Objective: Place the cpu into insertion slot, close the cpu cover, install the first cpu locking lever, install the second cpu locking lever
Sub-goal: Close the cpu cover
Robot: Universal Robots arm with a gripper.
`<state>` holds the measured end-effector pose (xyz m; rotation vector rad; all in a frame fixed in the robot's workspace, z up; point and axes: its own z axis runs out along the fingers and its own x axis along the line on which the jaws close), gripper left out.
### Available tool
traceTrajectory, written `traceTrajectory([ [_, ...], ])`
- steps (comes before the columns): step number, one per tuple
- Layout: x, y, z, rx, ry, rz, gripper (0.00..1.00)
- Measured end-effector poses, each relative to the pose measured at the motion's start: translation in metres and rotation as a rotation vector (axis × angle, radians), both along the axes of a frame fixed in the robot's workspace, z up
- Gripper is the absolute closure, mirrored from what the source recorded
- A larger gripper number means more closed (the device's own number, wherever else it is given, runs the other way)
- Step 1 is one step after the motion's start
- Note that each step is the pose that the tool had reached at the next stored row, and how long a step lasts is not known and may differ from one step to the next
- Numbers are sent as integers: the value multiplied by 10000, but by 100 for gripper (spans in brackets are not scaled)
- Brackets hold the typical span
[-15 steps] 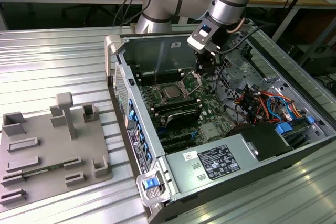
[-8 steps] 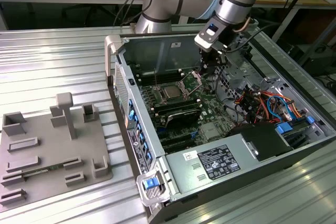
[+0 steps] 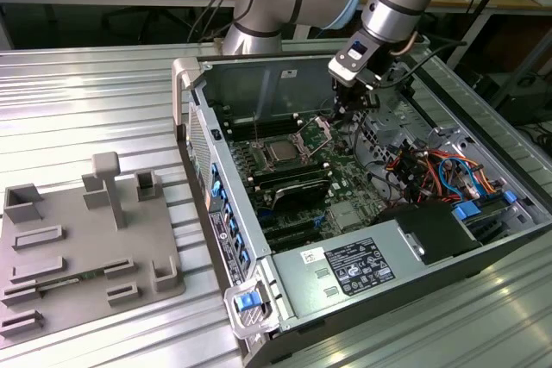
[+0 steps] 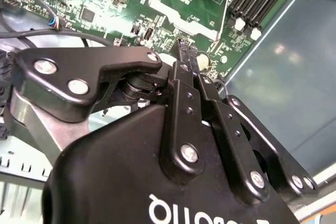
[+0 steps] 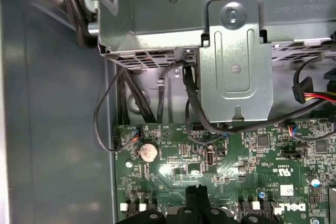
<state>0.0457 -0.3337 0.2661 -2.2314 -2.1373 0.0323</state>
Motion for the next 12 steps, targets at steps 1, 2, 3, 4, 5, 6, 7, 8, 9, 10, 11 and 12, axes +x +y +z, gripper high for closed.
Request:
traceTrajectory([
  [1, 9, 0, -20, 1, 8, 1, 89],
  [2, 17, 0, -43, 1, 13, 4, 89],
  [3, 17, 0, -61, 0, 14, 10, 89],
  [4, 17, 0, -80, 0, 14, 30, 89],
  [5, 17, 0, -97, 0, 14, 73, 89],
  [6, 17, 0, -122, 0, 14, 133, 89],
  [7, 17, 0, -139, 0, 14, 187, 89],
  [8, 16, 0, -162, 0, 14, 294, 89],
  [9, 14, 0, -180, -1, 14, 366, 89],
  [10, 10, 0, -201, 1, 13, 427, 89],
  [11, 4, 0, -217, 1, 13, 461, 89],
  [12, -34, 0, -238, 2, 14, 506, 89],
])
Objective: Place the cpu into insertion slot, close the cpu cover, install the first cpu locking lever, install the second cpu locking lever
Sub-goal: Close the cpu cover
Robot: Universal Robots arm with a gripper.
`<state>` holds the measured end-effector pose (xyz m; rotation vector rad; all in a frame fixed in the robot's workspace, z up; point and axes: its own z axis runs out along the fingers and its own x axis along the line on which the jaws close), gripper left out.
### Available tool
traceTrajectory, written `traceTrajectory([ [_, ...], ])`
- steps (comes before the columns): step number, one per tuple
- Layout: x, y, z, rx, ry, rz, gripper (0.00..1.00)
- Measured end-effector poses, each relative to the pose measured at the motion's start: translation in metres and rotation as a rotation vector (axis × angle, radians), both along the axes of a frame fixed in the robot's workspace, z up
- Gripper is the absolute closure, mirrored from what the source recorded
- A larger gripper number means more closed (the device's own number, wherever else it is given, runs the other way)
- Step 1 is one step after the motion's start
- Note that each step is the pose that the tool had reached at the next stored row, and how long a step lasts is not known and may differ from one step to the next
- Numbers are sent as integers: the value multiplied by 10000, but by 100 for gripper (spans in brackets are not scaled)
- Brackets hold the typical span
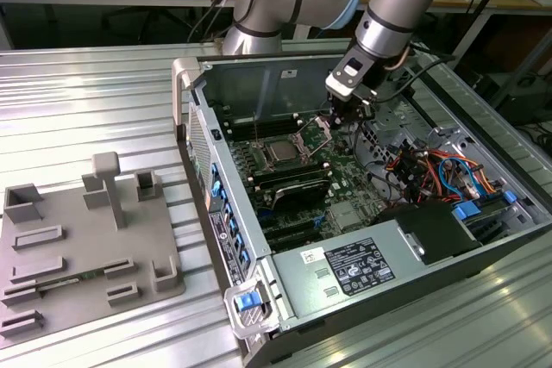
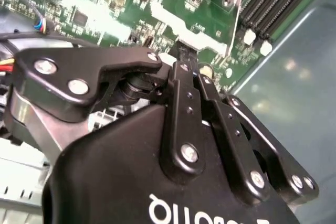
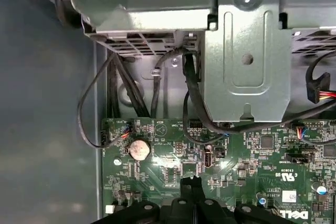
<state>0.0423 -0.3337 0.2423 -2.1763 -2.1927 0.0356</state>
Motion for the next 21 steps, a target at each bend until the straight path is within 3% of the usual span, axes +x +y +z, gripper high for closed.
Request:
traceTrajectory([
  [14, -411, 0, -8, 15, 34, 38, 89],
  [21, -429, 0, -19, 17, 41, 39, 89],
])
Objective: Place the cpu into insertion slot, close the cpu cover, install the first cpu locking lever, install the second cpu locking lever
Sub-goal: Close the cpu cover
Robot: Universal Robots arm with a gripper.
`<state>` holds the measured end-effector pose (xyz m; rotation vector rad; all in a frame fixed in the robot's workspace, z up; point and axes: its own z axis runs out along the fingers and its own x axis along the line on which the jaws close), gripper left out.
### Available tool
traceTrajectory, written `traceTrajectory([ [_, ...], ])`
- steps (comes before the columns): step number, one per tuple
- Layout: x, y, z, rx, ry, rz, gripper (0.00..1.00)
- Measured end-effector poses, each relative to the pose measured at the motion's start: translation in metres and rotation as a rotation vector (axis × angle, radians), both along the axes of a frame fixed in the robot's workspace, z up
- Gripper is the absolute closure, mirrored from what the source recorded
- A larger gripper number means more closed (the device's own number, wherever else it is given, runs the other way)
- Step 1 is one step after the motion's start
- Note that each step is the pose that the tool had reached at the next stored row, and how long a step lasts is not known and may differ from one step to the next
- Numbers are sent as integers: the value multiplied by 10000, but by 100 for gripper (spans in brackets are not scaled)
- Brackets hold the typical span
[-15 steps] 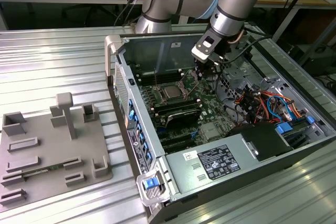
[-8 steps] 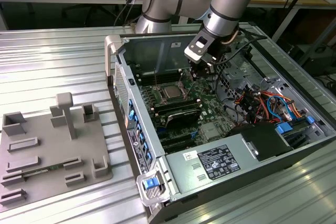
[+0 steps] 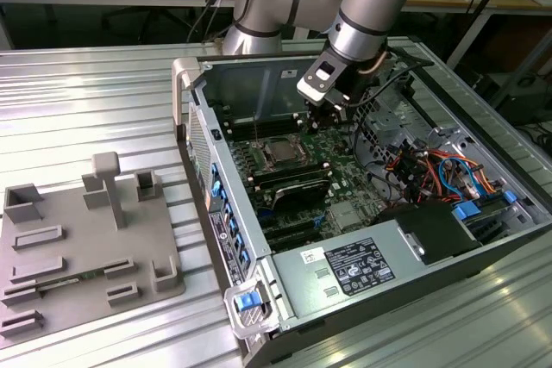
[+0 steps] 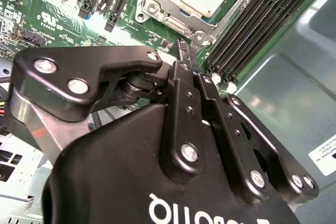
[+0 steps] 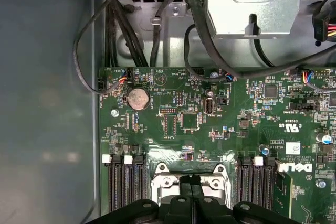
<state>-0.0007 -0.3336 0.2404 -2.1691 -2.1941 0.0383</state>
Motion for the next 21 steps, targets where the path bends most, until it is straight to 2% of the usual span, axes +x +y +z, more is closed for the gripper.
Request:
traceTrajectory([
  [3, -15, 1, -5, 5, -2, -1, 89],
  [8, -108, 0, -21, 2, 22, 0, 89],
  [11, -198, 0, -37, 1, 56, 6, 89],
  [13, -324, 0, -52, 2, 78, 10, 89],
  [15, -394, 0, -63, 2, 98, 15, 89],
  [21, -562, 0, -94, 2, 158, 27, 89],
])
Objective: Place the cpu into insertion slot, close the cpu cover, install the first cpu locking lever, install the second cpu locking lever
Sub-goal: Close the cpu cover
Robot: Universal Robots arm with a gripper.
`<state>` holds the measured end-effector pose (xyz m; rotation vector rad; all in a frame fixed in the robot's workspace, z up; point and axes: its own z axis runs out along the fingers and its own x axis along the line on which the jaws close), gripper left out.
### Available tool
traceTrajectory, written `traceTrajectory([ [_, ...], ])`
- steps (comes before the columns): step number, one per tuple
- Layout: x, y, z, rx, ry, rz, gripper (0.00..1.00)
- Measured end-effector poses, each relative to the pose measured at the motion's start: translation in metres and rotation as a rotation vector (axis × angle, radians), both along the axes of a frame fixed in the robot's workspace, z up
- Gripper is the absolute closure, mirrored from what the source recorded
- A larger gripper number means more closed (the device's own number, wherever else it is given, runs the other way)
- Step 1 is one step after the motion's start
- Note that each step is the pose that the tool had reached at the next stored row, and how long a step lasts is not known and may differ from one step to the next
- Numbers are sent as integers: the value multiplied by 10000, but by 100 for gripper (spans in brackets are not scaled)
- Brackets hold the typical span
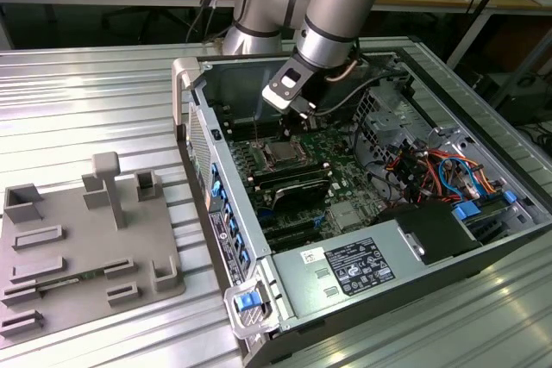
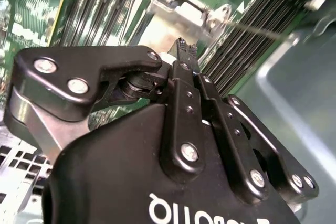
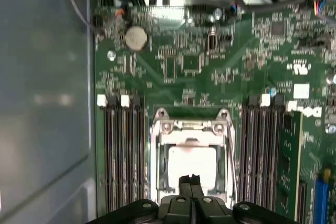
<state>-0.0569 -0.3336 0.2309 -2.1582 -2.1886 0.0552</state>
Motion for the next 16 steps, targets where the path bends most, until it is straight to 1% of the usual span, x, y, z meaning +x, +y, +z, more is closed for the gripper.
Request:
traceTrajectory([
  [3, -84, 0, -25, 1, 46, 12, 89],
  [5, -128, 0, -69, -1, 84, 37, 89],
  [10, -137, 0, -164, 1, 137, 83, 89],
  [12, -138, 0, -183, 0, 161, 95, 89],
  [16, -138, 0, -216, 1, 174, 149, 89],
])
